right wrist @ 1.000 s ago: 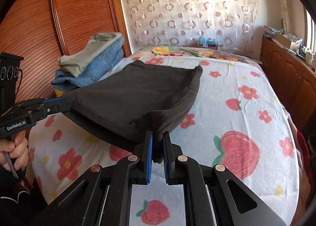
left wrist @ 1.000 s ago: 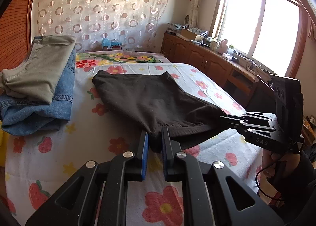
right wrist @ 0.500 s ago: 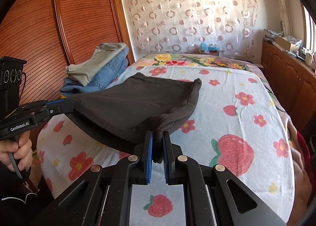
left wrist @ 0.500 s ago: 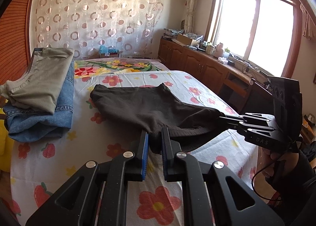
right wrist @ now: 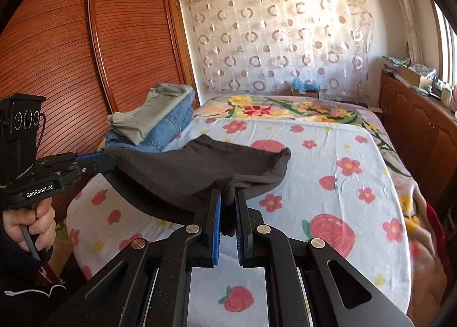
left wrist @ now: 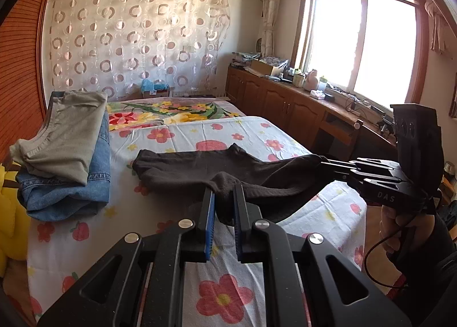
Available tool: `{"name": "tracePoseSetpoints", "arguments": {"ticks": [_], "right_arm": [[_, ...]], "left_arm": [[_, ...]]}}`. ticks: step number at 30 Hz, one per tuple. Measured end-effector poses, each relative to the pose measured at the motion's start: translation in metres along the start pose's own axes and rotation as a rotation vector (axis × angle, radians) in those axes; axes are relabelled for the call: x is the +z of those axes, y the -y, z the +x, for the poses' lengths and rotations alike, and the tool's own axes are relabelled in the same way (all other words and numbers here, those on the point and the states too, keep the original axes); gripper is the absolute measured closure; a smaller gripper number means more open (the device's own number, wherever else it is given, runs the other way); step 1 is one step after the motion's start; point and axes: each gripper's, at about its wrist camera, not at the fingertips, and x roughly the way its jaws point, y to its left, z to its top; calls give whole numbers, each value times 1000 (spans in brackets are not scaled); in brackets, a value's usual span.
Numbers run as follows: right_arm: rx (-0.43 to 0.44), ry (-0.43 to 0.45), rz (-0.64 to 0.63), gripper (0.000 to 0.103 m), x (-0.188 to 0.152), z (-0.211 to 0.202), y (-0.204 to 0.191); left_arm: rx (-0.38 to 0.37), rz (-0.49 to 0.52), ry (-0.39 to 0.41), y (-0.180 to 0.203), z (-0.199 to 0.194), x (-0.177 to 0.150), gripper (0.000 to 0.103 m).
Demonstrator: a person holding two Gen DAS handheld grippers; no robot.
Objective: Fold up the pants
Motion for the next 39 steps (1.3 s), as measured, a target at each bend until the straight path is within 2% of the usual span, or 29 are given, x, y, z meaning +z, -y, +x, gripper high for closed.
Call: {"name": "tracePoseSetpoints", "arguments": {"ticks": [14, 25, 29, 39], "right_arm": [[2, 46, -23, 94, 5, -29, -4], [16, 86, -45, 94, 7, -52, -10], [18, 74, -47, 94, 5, -44, -9], [18, -31, -17, 94, -2, 0, 1]], "left_arm": [[-7, 21, 78, 9, -29, 14, 90], [-10, 51, 107, 17, -48, 20, 90], [-5, 43, 83, 12, -39, 16, 90], [-8, -24, -56, -10, 2, -10, 90]]}}
